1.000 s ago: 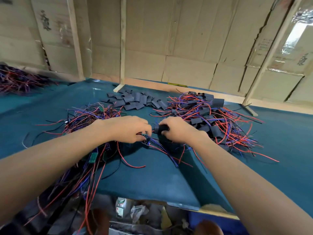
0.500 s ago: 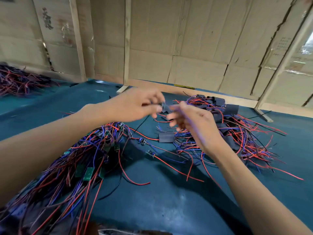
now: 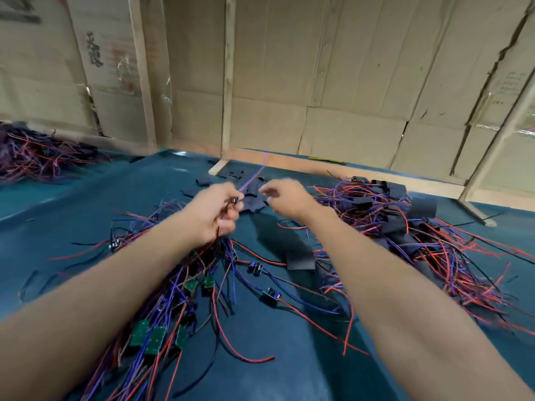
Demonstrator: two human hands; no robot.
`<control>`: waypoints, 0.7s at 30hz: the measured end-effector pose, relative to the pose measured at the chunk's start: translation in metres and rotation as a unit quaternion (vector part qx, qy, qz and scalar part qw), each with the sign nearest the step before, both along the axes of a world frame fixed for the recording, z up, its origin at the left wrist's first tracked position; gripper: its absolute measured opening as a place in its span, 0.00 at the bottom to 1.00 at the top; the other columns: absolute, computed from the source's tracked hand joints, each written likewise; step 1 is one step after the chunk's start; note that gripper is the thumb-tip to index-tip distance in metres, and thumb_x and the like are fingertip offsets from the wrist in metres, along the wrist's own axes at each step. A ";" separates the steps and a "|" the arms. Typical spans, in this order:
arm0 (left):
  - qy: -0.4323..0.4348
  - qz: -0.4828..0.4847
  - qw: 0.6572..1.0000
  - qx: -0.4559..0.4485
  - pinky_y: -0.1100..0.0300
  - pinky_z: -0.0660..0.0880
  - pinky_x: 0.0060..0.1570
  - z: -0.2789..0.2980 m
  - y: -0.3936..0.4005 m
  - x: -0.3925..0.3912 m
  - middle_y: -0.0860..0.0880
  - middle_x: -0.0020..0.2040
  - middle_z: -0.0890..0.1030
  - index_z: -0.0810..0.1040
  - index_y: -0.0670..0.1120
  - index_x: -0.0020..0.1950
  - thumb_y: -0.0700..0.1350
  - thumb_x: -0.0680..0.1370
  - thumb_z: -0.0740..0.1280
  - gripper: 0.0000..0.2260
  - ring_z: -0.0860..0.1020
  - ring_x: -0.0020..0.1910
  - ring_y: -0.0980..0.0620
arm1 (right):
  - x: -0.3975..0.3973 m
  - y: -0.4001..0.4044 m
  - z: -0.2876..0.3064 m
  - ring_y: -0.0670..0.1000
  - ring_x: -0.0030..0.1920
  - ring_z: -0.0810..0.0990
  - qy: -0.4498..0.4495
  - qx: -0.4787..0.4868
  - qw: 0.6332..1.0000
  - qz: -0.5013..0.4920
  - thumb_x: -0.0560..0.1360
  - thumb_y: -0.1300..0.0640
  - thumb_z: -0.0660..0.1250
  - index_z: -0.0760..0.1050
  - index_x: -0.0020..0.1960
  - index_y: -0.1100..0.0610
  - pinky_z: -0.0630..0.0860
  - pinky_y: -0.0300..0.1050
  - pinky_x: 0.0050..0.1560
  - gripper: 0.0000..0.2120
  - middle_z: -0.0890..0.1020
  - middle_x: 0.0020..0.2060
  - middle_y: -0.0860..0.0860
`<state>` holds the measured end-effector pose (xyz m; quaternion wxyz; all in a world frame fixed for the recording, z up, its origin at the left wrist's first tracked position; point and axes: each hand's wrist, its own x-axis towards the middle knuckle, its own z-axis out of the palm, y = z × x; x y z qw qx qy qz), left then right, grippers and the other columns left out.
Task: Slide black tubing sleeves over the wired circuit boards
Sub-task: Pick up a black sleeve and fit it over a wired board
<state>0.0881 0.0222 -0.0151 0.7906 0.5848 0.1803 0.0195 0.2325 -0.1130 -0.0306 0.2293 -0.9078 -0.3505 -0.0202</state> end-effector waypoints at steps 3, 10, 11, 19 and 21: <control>0.011 0.042 0.998 -0.043 0.71 0.54 0.17 -0.018 0.006 0.003 0.47 0.34 0.72 0.67 0.46 0.43 0.40 0.78 0.56 0.04 0.65 0.19 0.56 | 0.010 0.025 -0.026 0.61 0.72 0.68 0.014 -0.181 0.983 0.024 0.76 0.62 0.59 0.66 0.77 0.50 0.67 0.59 0.71 0.30 0.70 0.74 0.57; 0.000 0.048 0.993 -0.107 0.57 0.78 0.35 -0.022 0.008 0.005 0.47 0.37 0.79 0.68 0.45 0.47 0.36 0.77 0.51 0.08 0.84 0.38 0.47 | 0.016 0.021 -0.021 0.57 0.66 0.67 -0.077 -0.201 0.975 0.057 0.81 0.47 0.64 0.77 0.59 0.52 0.72 0.59 0.57 0.12 0.75 0.51 0.52; -0.005 0.043 0.993 -0.109 0.56 0.78 0.38 -0.023 0.009 0.004 0.48 0.36 0.79 0.68 0.46 0.47 0.35 0.77 0.51 0.09 0.85 0.39 0.47 | 0.014 0.019 -0.019 0.55 0.65 0.67 -0.065 -0.198 0.976 0.062 0.81 0.46 0.64 0.77 0.57 0.51 0.71 0.58 0.55 0.11 0.75 0.48 0.51; -0.030 0.038 0.994 -0.095 0.50 0.79 0.51 -0.023 0.009 0.003 0.47 0.34 0.82 0.68 0.45 0.42 0.30 0.74 0.48 0.14 0.86 0.42 0.45 | -0.012 0.021 -0.005 0.62 0.54 0.79 -0.196 -0.221 0.952 0.086 0.77 0.52 0.67 0.73 0.61 0.59 0.74 0.51 0.47 0.16 0.80 0.54 0.60; -0.041 0.047 0.996 -0.064 0.50 0.78 0.51 -0.018 0.003 0.002 0.48 0.32 0.78 0.68 0.45 0.41 0.28 0.73 0.47 0.15 0.84 0.40 0.46 | -0.019 0.019 0.001 0.62 0.50 0.80 -0.220 -0.217 0.948 0.084 0.76 0.55 0.66 0.74 0.58 0.61 0.67 0.48 0.39 0.14 0.81 0.50 0.61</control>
